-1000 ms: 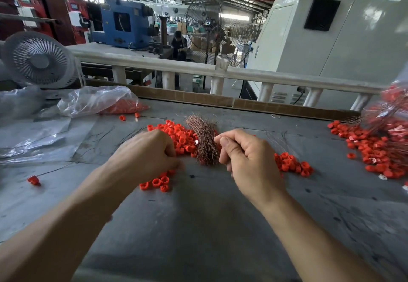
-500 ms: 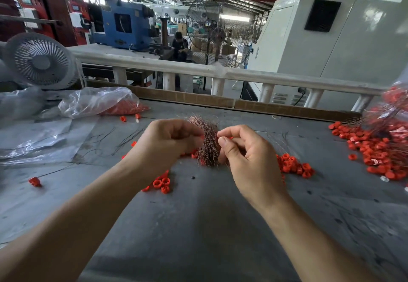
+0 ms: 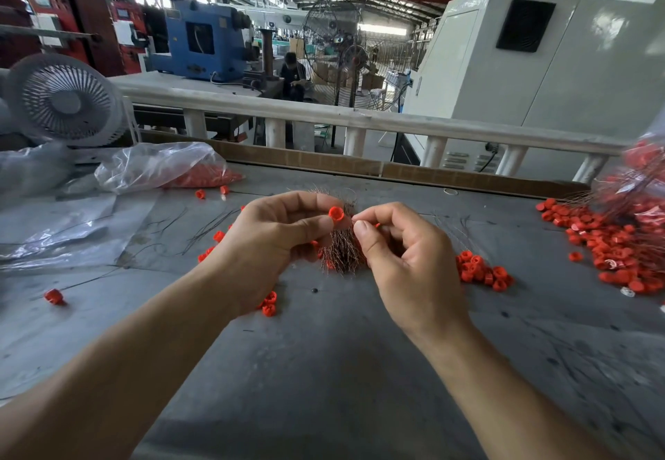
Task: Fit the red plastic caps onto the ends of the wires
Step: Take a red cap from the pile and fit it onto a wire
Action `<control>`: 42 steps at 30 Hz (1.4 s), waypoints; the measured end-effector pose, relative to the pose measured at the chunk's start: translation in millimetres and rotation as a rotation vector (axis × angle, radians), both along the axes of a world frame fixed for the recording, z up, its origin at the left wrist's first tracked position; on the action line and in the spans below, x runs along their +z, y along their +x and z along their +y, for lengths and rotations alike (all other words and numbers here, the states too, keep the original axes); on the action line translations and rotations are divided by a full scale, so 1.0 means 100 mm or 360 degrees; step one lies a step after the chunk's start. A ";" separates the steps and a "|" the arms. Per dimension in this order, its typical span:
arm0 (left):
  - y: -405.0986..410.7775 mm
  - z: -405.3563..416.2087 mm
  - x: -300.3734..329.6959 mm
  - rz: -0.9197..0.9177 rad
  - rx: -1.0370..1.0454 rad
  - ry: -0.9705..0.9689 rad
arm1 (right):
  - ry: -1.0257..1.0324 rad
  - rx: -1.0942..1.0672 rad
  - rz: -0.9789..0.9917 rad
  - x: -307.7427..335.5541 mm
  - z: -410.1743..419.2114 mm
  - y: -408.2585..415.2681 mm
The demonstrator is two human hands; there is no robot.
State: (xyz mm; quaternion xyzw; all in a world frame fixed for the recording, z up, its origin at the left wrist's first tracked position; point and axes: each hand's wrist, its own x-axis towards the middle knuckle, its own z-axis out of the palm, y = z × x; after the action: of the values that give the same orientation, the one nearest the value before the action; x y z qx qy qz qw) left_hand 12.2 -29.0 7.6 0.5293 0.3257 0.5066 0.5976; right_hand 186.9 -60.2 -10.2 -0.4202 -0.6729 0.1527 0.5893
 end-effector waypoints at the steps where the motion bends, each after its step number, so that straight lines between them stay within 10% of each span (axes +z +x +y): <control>1: 0.00 0.00 0.00 0.0010 -0.0003 0.0004 | 0.0001 0.0002 -0.0002 0.00 0.00 0.00; 42: -0.06 0.03 -0.05 0.0066 -0.0092 0.0118 | -0.0004 -0.0034 -0.0067 -0.06 0.03 -0.01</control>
State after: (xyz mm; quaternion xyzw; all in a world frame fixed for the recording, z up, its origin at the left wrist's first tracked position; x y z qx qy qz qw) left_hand 6.4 -25.7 2.4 0.5708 0.3035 0.4897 0.5850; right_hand 185.4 -57.5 -15.9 -0.4312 -0.6805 0.1383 0.5761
